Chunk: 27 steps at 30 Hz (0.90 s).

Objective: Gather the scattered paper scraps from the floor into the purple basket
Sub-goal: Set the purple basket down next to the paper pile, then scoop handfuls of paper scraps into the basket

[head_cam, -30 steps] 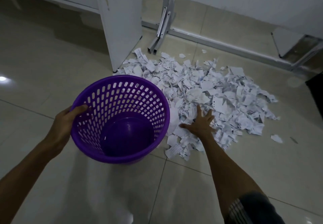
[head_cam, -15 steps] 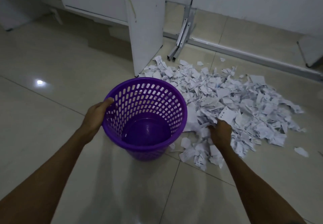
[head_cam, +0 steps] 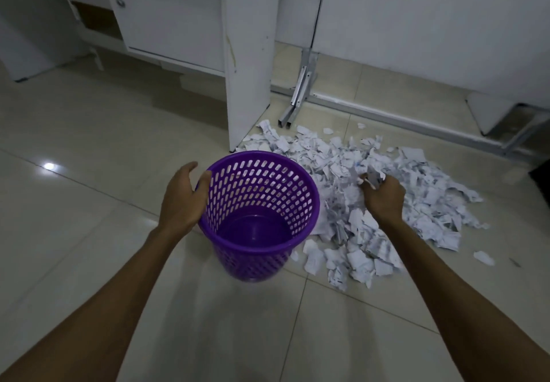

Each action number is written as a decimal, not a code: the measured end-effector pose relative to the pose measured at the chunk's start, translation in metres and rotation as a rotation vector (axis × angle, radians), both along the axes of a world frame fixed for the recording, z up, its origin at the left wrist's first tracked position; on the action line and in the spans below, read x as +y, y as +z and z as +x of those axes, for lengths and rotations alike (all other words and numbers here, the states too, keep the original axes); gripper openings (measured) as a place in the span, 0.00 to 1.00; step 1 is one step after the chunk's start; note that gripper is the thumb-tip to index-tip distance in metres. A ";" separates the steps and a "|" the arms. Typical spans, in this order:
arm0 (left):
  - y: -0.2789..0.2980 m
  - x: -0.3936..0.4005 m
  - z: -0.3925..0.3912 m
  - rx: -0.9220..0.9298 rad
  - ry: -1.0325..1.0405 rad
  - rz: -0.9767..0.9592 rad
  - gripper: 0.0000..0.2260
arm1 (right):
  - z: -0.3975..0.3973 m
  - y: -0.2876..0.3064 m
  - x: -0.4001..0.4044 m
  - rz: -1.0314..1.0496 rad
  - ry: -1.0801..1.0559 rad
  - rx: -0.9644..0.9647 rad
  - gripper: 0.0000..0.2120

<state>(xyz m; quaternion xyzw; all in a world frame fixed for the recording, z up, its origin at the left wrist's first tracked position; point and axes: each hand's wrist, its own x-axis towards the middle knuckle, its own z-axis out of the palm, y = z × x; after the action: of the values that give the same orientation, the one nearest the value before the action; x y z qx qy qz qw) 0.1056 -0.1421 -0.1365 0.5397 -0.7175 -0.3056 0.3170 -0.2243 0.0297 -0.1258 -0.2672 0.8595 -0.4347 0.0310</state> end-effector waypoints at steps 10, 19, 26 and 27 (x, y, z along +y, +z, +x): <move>0.013 0.019 -0.029 0.071 -0.163 -0.067 0.20 | 0.063 0.106 -0.029 -0.376 0.180 -0.081 0.05; 0.006 0.025 -0.019 0.193 -0.146 -0.017 0.17 | 0.138 0.074 -0.062 -0.145 0.475 -0.053 0.08; 0.022 0.024 -0.034 0.224 -0.139 -0.019 0.18 | 0.132 0.045 -0.067 0.136 0.726 0.054 0.28; 0.027 0.026 -0.042 0.226 -0.163 -0.023 0.19 | 0.128 0.044 -0.065 0.152 0.731 0.057 0.30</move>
<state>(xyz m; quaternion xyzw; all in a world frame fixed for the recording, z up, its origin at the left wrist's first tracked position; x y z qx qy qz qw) 0.0638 -0.1160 -0.1098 0.4379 -0.7222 -0.3809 0.3762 -0.0966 -0.0353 -0.0819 -0.5652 0.7378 -0.3222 0.1797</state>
